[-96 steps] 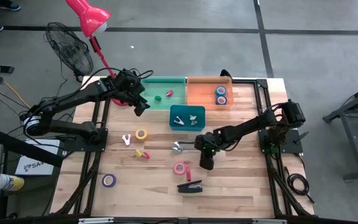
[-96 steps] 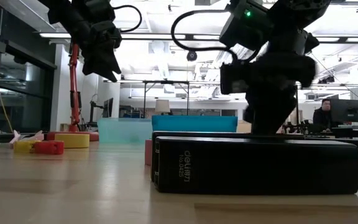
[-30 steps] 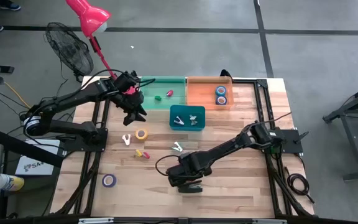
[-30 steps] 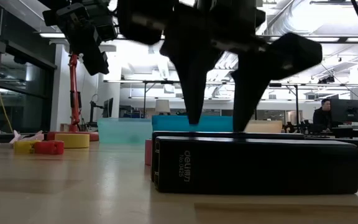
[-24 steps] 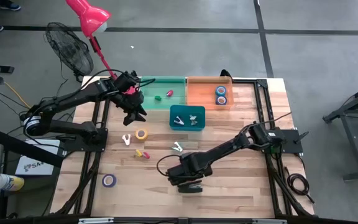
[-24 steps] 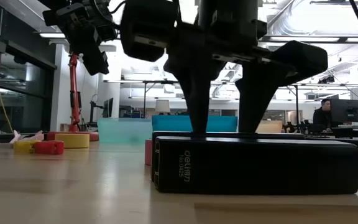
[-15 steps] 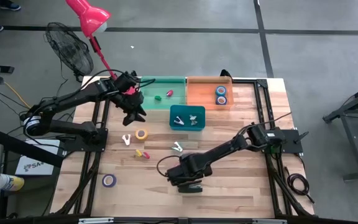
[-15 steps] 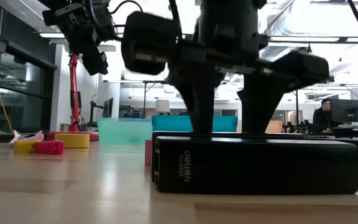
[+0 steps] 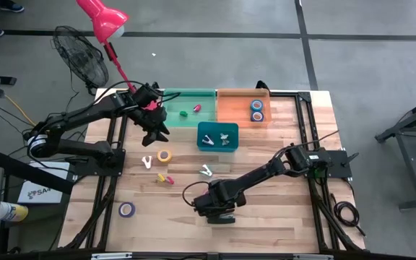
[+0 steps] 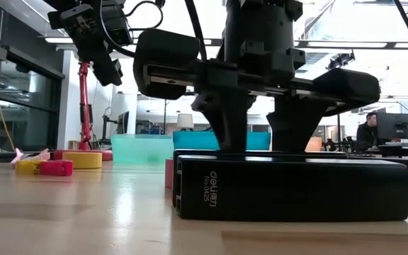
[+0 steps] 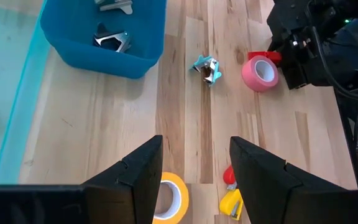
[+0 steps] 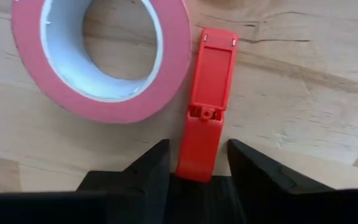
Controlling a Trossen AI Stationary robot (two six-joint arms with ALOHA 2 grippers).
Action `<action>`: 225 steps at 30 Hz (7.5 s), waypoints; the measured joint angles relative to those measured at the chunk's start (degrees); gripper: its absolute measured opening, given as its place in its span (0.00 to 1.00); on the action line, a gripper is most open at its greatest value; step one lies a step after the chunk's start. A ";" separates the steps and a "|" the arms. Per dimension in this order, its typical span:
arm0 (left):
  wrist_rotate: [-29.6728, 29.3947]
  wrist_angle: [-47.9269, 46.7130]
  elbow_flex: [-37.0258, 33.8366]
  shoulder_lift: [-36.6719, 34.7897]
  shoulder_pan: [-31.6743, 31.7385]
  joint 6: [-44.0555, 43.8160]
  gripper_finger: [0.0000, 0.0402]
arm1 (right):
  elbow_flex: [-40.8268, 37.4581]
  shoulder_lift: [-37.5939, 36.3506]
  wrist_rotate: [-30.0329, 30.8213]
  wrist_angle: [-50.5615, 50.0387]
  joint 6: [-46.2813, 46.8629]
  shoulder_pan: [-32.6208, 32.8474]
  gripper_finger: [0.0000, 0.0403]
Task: Pick and place Stapler, Stapler remover, tape
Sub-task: Put the right red stapler into the green bin
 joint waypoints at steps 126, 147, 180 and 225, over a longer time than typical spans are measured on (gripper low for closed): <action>-20.89 51.52 0.00 -0.20 -29.75 24.82 0.36 | 0.00 -29.79 -28.60 14.73 -70.25 -30.03 0.16; -19.26 51.06 0.00 -0.22 -29.70 24.62 0.14 | 0.00 -29.79 -27.92 14.28 -70.23 -29.97 0.21; -50.71 41.05 -0.07 0.81 -23.04 14.18 0.14 | -0.02 -36.84 -10.07 1.51 -69.21 -37.18 0.31; -20.39 36.22 0.00 30.61 17.66 -56.44 0.22 | 0.00 -39.91 10.37 -10.61 -71.79 -37.16 0.31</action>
